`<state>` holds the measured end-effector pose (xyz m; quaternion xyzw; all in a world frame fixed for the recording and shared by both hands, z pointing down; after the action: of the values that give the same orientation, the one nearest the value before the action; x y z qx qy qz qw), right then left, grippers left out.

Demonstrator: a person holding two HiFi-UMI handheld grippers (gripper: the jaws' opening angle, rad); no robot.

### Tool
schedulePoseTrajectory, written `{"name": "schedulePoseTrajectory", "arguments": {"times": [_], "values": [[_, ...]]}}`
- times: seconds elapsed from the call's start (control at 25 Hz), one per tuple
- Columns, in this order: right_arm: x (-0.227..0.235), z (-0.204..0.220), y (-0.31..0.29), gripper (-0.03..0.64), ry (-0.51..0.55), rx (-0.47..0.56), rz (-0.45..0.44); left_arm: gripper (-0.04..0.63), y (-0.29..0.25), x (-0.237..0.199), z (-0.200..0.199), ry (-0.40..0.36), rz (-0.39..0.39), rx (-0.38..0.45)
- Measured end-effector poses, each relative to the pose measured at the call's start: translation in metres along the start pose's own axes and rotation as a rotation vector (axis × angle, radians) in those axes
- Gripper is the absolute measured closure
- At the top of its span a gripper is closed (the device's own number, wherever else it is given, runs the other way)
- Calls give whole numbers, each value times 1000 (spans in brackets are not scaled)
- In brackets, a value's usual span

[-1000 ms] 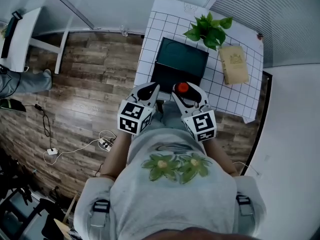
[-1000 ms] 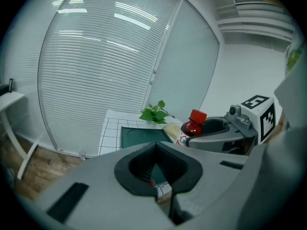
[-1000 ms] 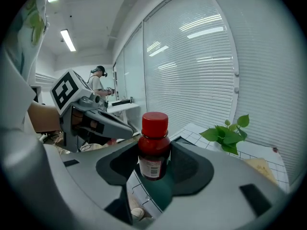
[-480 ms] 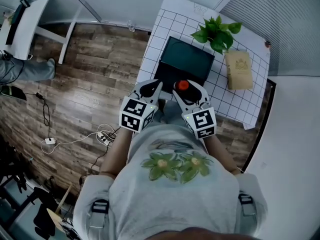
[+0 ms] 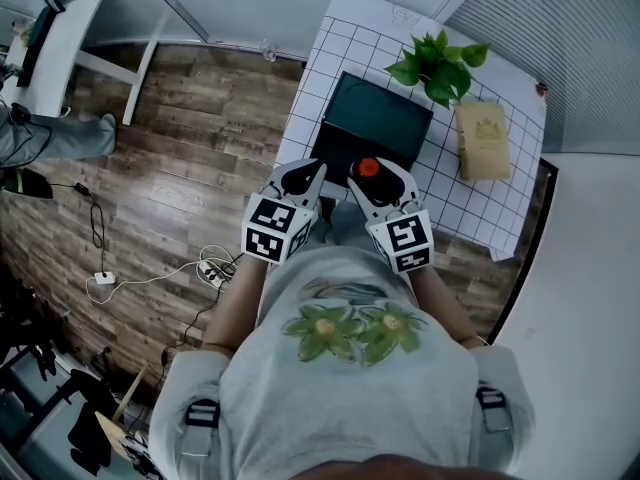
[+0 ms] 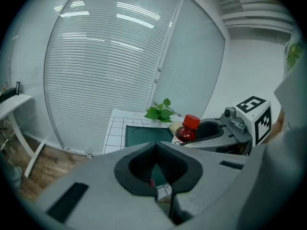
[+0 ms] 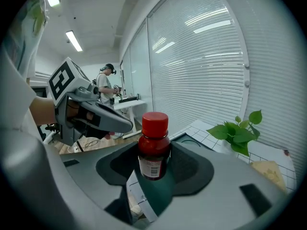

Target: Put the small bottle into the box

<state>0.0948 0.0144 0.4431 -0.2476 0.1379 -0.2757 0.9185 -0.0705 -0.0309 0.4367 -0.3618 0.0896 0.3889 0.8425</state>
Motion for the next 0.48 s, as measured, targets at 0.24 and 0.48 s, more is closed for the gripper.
{"name": "schedulePoseTrajectory", "arguments": {"times": [0.24, 0.48], "values": [[3, 3, -3, 408, -2, -9, -11, 589, -3, 4, 0, -4, -1, -3], [3, 7, -9, 408, 3, -18, -18, 589, -4, 3, -1, -5, -3, -7]]}}
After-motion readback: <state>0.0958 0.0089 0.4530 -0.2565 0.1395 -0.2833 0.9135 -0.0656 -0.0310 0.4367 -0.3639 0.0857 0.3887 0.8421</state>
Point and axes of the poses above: the fingertips, and each gripper's own axes: y backward along the fingers, x to its right, z out of its underside, the point moved 9 cm from there along y, backward along the fingers, and after that the axes turned 11 degrees about y, right-handed, at the moved point
